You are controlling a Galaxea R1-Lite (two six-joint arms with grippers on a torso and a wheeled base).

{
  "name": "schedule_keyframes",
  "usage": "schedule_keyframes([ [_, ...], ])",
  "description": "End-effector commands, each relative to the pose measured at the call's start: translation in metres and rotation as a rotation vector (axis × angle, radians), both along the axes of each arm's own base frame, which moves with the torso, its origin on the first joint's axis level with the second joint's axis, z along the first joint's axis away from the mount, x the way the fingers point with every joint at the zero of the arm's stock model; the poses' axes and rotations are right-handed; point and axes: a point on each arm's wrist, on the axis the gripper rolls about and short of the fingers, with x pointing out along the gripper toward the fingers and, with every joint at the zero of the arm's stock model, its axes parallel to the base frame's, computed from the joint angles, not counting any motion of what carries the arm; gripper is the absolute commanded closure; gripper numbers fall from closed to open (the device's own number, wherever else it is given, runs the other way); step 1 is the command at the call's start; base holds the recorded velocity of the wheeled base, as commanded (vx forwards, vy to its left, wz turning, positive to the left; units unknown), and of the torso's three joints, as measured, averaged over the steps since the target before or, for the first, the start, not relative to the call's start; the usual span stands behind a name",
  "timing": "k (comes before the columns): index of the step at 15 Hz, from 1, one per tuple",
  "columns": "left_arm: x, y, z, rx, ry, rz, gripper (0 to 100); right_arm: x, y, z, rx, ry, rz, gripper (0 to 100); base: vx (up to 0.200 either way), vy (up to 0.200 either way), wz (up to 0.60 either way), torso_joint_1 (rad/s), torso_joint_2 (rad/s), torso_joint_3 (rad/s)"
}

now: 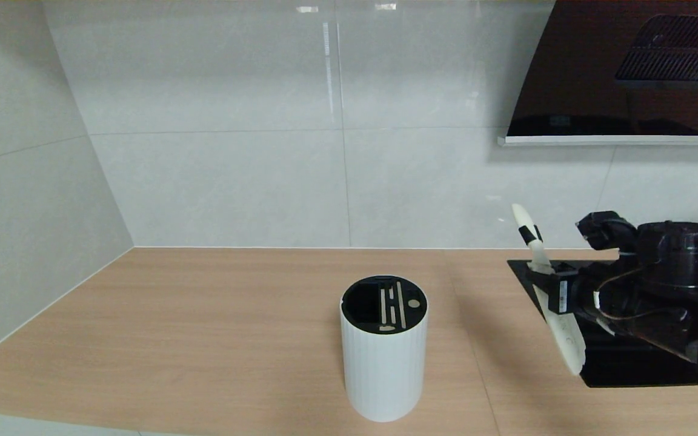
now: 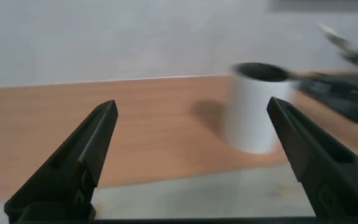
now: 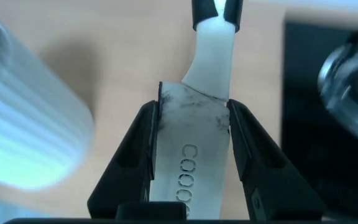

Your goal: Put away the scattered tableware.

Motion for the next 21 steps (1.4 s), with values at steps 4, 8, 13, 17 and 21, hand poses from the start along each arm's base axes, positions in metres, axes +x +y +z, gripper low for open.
schedule_keyframes([
  [4, 0.143, -0.007, 0.111, -0.029, 0.315, -0.224, 0, -0.001, 0.039, 0.077, 0.052, -0.137, 0.127, 100, 0.000, 0.000, 0.00, 0.000, 0.00, 0.000],
  [8, 0.220, -0.043, 0.106, -0.268, 0.376, -0.377, 0, -0.030, 0.076, 0.071, 0.051, -0.109, 0.264, 100, 0.000, 0.000, 0.00, 0.000, 0.00, 0.000],
  [13, 0.248, -0.094, 0.057, -0.475, 0.464, -0.565, 0, -0.064, 0.110, 0.059, 0.022, -0.079, 0.373, 100, 0.000, 0.000, 0.00, 0.000, 0.00, 0.000],
  [17, 0.249, -0.148, 0.026, -0.499, 0.402, -0.668, 0, -0.079, 0.123, 0.053, 0.013, -0.069, 0.434, 100, 0.000, 0.000, 0.00, 0.000, 0.00, 0.000],
  [21, 0.250, -0.166, 0.020, -0.505, 0.401, -0.653, 0, -0.088, 0.134, 0.052, 0.030, -0.065, 0.478, 100, 0.000, 0.000, 0.00, 0.000, 0.00, 0.000],
])
